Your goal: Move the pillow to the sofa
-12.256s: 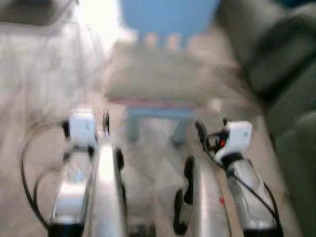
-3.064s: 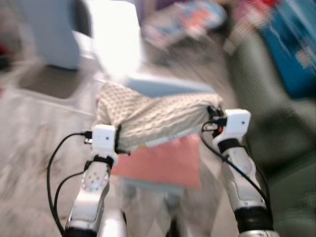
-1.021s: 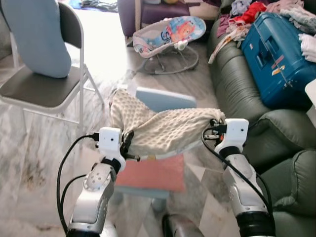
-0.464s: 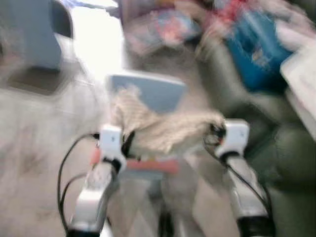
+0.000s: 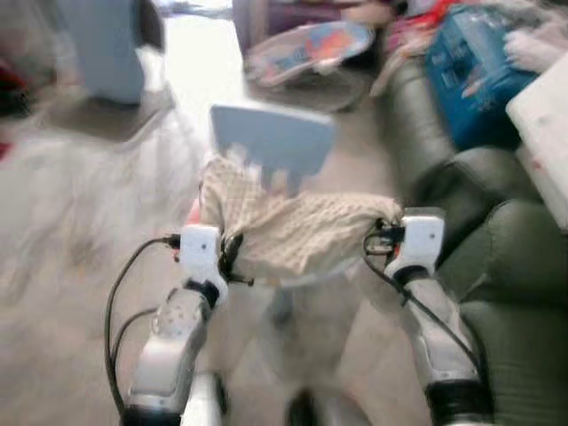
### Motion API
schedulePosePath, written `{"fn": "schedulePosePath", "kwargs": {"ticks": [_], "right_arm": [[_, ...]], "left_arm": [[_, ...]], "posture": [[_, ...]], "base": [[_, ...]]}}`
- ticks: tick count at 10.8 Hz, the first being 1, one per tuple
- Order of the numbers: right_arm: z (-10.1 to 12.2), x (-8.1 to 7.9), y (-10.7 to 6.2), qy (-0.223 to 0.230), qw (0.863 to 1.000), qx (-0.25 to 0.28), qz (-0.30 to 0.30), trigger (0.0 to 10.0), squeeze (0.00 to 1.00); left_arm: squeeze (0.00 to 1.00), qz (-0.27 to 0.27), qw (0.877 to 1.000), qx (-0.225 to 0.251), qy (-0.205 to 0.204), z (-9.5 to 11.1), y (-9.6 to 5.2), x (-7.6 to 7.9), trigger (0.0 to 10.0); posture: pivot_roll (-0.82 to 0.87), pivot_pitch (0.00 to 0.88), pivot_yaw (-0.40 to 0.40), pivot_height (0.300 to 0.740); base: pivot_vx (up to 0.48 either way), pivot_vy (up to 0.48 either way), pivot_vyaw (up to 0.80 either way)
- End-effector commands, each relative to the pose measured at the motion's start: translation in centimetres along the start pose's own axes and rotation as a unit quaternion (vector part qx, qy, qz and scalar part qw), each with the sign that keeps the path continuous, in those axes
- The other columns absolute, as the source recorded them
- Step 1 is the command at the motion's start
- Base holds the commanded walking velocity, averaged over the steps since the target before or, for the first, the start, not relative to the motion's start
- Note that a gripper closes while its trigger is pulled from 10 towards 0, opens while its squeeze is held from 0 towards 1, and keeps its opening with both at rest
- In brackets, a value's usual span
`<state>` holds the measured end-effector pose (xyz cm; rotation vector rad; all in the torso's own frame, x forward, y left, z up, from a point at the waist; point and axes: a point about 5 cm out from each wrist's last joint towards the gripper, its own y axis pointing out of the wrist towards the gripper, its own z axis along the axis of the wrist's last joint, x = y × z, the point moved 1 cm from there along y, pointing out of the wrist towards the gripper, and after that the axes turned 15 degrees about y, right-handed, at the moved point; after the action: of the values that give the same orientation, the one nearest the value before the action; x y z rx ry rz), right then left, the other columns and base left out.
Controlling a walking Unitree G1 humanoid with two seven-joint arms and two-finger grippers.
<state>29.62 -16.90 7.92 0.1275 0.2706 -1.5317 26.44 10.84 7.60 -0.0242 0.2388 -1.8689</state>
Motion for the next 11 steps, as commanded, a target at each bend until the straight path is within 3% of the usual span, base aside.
{"fn": "schedulePosePath", "kwargs": {"ticks": [1,3,4,7,11], "right_arm": [[0.08,0.01,-0.07,-0.003,1.000,0.002,0.000,10.0,0.00],[0.05,-0.06,0.02,-0.003,1.000,0.002,0.000,10.0,0.00],[0.09,-0.15,0.16,-0.007,1.000,0.000,0.002,10.0,0.00],[0.68,-0.16,0.53,-0.018,1.000,0.006,0.002,10.0,0.00],[-0.24,0.00,0.16,-0.026,1.000,-0.008,-0.006,10.0,0.00]], "left_arm": [[0.00,-0.018,1.000,0.020,0.001,0.90,0.32,0.60,10.0],[0.00,-0.018,1.000,0.017,-0.003,0.78,0.34,0.55,10.0],[0.00,-0.021,1.000,0.019,0.002,0.81,0.36,0.49,10.0],[0.00,-0.028,0.999,0.019,0.005,0.66,0.60,0.45,10.0],[0.00,-0.037,0.999,0.019,0.021,0.24,0.32,0.68,10.0]], "posture": [[-0.04,0.107,-0.056,0.740],[-0.04,0.108,-0.054,0.740],[-0.04,0.110,-0.049,0.740],[-0.05,0.112,-0.035,0.740],[-0.04,0.113,-0.039,0.740]], "base": [[0.000,0.000,0.00],[0.000,0.000,0.00],[0.000,0.480,0.00],[0.000,0.480,-0.74],[0.000,0.480,-0.80]]}}
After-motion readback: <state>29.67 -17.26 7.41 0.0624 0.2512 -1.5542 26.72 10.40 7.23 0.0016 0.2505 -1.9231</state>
